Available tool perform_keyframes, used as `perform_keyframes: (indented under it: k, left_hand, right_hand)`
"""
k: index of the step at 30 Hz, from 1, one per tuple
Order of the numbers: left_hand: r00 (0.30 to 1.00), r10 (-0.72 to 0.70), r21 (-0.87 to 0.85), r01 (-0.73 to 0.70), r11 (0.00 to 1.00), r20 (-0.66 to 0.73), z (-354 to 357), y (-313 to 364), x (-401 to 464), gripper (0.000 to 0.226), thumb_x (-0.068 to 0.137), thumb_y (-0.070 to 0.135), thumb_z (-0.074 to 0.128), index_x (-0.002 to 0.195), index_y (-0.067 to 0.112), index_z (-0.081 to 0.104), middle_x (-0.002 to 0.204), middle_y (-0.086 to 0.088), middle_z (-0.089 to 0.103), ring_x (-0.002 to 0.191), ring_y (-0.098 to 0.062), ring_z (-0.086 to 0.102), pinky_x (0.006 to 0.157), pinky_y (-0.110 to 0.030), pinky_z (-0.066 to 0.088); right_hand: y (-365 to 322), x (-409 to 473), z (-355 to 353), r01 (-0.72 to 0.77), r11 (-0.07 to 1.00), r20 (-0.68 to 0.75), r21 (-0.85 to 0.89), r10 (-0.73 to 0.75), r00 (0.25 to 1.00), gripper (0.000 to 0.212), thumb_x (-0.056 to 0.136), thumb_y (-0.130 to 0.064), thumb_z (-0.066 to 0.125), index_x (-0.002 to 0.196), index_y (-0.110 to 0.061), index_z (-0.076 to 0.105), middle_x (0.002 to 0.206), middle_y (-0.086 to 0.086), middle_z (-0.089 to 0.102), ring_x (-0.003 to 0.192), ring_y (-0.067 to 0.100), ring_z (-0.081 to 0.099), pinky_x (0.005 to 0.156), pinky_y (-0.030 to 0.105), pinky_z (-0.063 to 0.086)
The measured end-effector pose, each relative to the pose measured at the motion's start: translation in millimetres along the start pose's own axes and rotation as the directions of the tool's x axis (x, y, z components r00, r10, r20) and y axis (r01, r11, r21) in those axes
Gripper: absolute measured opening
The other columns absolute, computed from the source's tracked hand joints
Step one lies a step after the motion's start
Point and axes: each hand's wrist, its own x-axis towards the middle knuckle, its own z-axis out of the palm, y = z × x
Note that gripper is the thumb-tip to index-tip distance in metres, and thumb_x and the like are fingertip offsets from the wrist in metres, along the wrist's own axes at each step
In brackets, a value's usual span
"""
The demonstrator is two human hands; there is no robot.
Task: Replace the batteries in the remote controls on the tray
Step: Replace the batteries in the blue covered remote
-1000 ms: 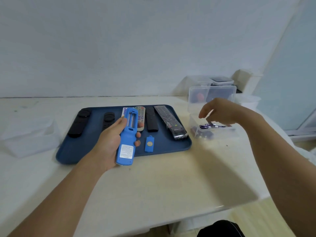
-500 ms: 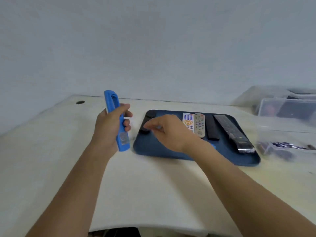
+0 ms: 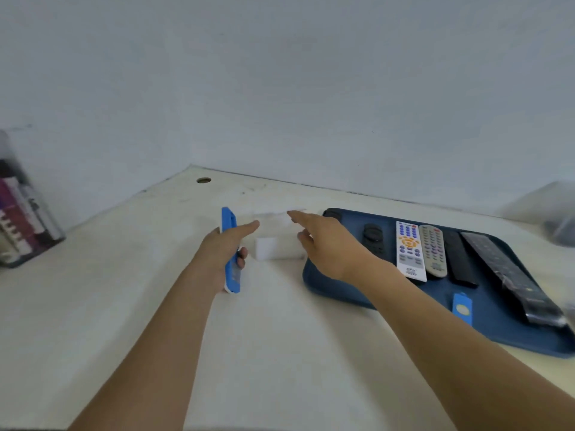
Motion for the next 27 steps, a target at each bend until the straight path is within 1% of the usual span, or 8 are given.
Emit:
perform_keyframes:
  k: [4, 8, 12, 15, 19, 23, 25, 27]
  left_hand:
    - [0.997, 0.048, 0.073, -0.053, 0.996, 0.066, 12.5, -8.8, 4.8, 0.027, 0.086, 0.009, 0.075, 0.103, 0.009, 0.053, 0.068, -0.006, 0.054, 0.055, -0.016, 0.048, 0.048, -0.027, 0.041]
    - [0.989, -0.002, 0.081, -0.011, 0.997, 0.150, 12.5, -13.3, 0.9, 0.029, 0.083, -0.008, 0.069, 0.094, 0.009, 0.048, 0.058, -0.008, 0.056, 0.053, -0.018, 0.050, 0.044, -0.025, 0.043]
    - [0.988, -0.004, 0.016, 0.002, 1.000, 0.153, 13.2, -13.8, -5.3, 0.034, 0.083, -0.012, 0.066, 0.092, 0.016, 0.048, 0.063, -0.007, 0.053, 0.050, -0.016, 0.050, 0.045, -0.025, 0.042]
    - [0.990, 0.001, -0.012, 0.000, 1.000, 0.142, 14.5, -13.8, -6.5, 0.033, 0.083, -0.011, 0.065, 0.096, 0.016, 0.049, 0.065, -0.007, 0.051, 0.049, -0.015, 0.049, 0.043, -0.024, 0.041]
    - [0.990, -0.003, -0.034, 0.008, 0.999, 0.138, 16.0, -14.4, -8.3, 0.031, 0.083, -0.006, 0.066, 0.099, 0.014, 0.049, 0.071, -0.006, 0.051, 0.047, -0.013, 0.048, 0.041, -0.023, 0.041]
    - [0.992, -0.006, -0.006, 0.006, 1.000, 0.129, 16.5, -15.3, -8.7, 0.027, 0.083, 0.000, 0.067, 0.098, 0.013, 0.048, 0.077, -0.007, 0.052, 0.050, -0.015, 0.048, 0.041, -0.023, 0.041]
    - [0.992, 0.001, -0.008, 0.000, 1.000, 0.125, 16.7, -15.6, -8.7, 0.026, 0.084, 0.001, 0.067, 0.097, 0.013, 0.049, 0.077, -0.007, 0.052, 0.051, -0.015, 0.047, 0.041, -0.023, 0.040]
    - [0.993, 0.003, -0.007, -0.003, 1.000, 0.122, 16.6, -16.3, -7.9, 0.028, 0.083, 0.000, 0.068, 0.098, 0.014, 0.049, 0.076, -0.006, 0.053, 0.051, -0.015, 0.047, 0.041, -0.023, 0.041]
  right_hand:
    - [-2.6, 8.1, 1.3, -0.048, 0.991, -0.117, 0.122, 0.062, 0.991, 0.048, 0.101, -0.008, 0.051, 0.145, -0.025, 0.049, 0.133, -0.001, 0.062, 0.093, 0.014, 0.064, 0.088, 0.022, 0.052]
    - [-1.4, 0.1, 7.0, -0.090, 0.994, -0.061, -0.055, 0.087, 0.994, 0.052, 0.096, -0.008, 0.056, 0.145, -0.023, 0.049, 0.140, 0.000, 0.055, 0.122, 0.021, 0.054, 0.094, 0.025, 0.046]
    - [-0.4, -1.0, 11.1, -0.122, 0.982, -0.073, -0.146, 0.112, 0.991, 0.052, 0.094, -0.011, 0.058, 0.143, -0.025, 0.048, 0.135, -0.001, 0.059, 0.119, 0.023, 0.054, 0.095, 0.032, 0.048]
    - [-2.5, 3.9, 18.1, -0.133, 0.947, -0.058, -0.292, 0.121, 0.991, 0.048, 0.093, -0.011, 0.059, 0.139, -0.024, 0.050, 0.125, 0.002, 0.063, 0.109, 0.027, 0.061, 0.085, 0.034, 0.053]
    - [-1.7, 16.9, 23.9, -0.119, 0.893, -0.052, -0.433, 0.107, 0.993, 0.030, 0.092, -0.011, 0.061, 0.121, -0.016, 0.058, 0.113, 0.005, 0.064, 0.098, 0.029, 0.063, 0.070, 0.032, 0.052]
    - [-6.6, 26.1, 18.4, -0.052, 0.872, 0.092, -0.486, 0.110, 0.990, 0.005, 0.096, -0.007, 0.056, 0.091, -0.010, 0.054, 0.097, 0.007, 0.058, 0.086, 0.027, 0.057, 0.066, 0.031, 0.045]
    - [-6.7, 30.3, 16.4, -0.019, 0.863, 0.158, -0.506, 0.114, 0.981, 0.026, 0.095, -0.002, 0.053, 0.074, -0.011, 0.042, 0.080, 0.003, 0.047, 0.080, 0.025, 0.050, 0.064, 0.030, 0.042]
    - [-5.0, 34.4, 14.9, 0.012, 0.840, 0.230, -0.542, 0.135, 0.964, 0.029, 0.094, 0.001, 0.051, 0.071, -0.011, 0.039, 0.071, -0.001, 0.036, 0.079, 0.022, 0.046, 0.057, 0.028, 0.038]
